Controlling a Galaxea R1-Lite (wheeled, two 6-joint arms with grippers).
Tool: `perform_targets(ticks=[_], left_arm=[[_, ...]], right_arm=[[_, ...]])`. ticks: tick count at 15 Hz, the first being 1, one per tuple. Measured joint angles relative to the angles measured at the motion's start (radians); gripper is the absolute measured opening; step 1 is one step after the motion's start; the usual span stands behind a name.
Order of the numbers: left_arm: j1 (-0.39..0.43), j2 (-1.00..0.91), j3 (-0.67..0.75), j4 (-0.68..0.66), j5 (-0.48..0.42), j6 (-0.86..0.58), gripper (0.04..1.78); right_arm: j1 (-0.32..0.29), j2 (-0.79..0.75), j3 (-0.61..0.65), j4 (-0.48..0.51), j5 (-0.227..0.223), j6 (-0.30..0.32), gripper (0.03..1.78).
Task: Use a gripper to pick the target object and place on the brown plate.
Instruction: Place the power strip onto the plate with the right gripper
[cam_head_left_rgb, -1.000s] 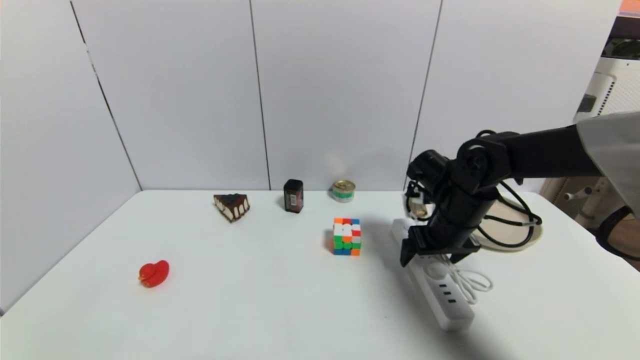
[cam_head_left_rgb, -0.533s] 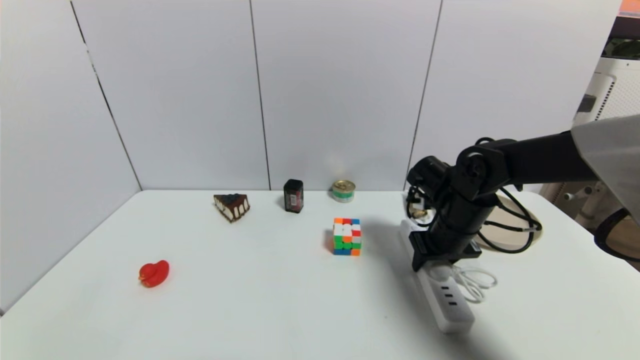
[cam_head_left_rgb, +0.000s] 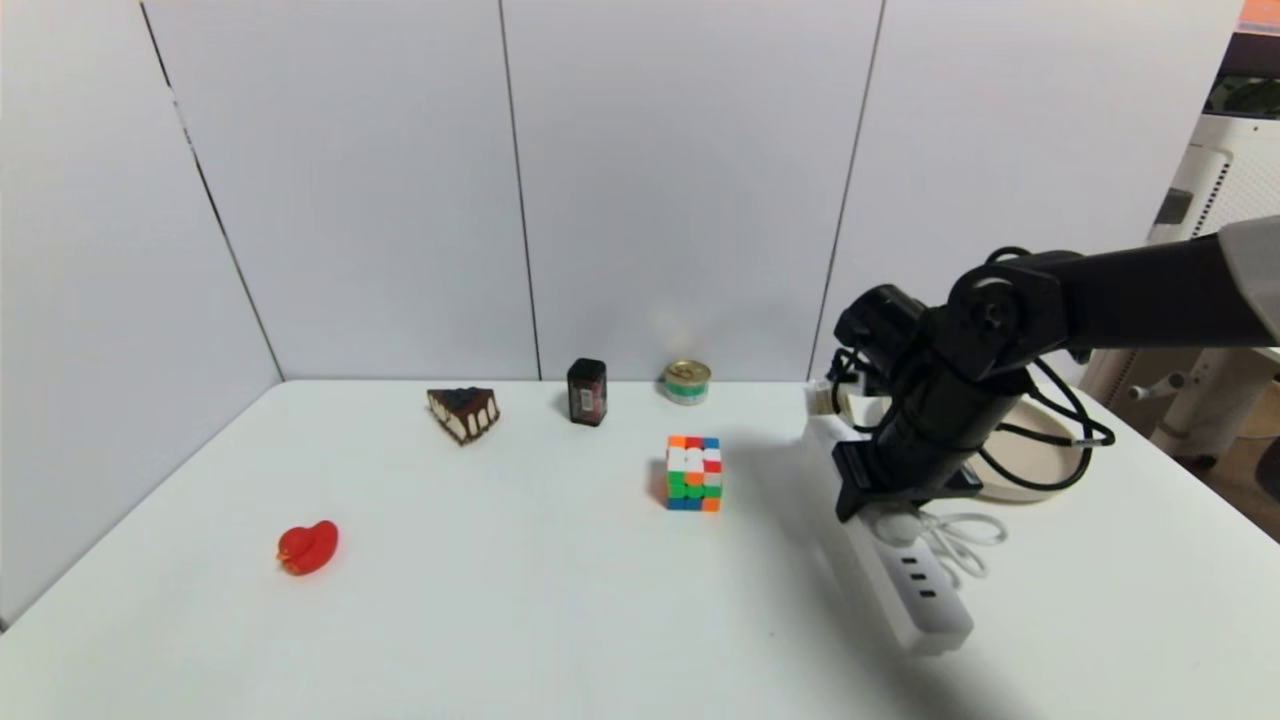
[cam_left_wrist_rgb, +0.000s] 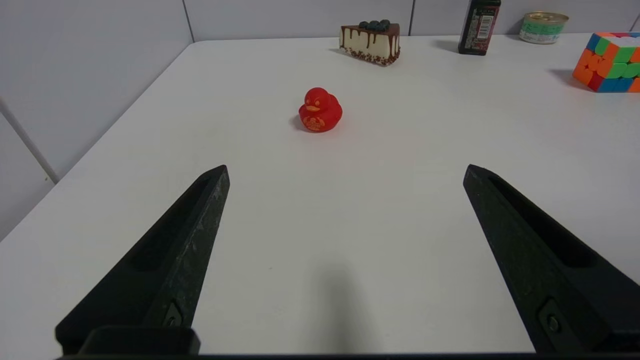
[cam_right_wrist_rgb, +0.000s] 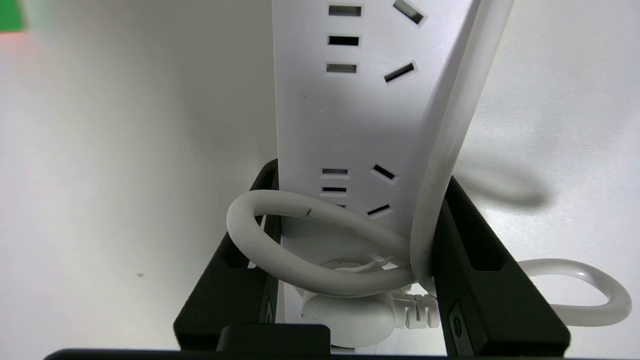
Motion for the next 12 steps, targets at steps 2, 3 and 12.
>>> perform_targets(ticks=[2, 3, 12], left_arm=[[0.000, 0.000, 0.000, 0.000, 0.000, -0.001, 1.69], [0.000, 0.000, 0.000, 0.000, 0.000, 0.000, 1.69], [0.000, 0.000, 0.000, 0.000, 0.000, 0.000, 1.69]], right_arm=[[-0.019, -0.030, -0.029, 0.001, -0.038, -0.011, 0.84], [-0.038, -0.041, -0.057, 0.001, -0.048, -0.020, 0.84], [-0.363, 0.135, -0.374, -0.287, -0.066, -0.289, 0.84]])
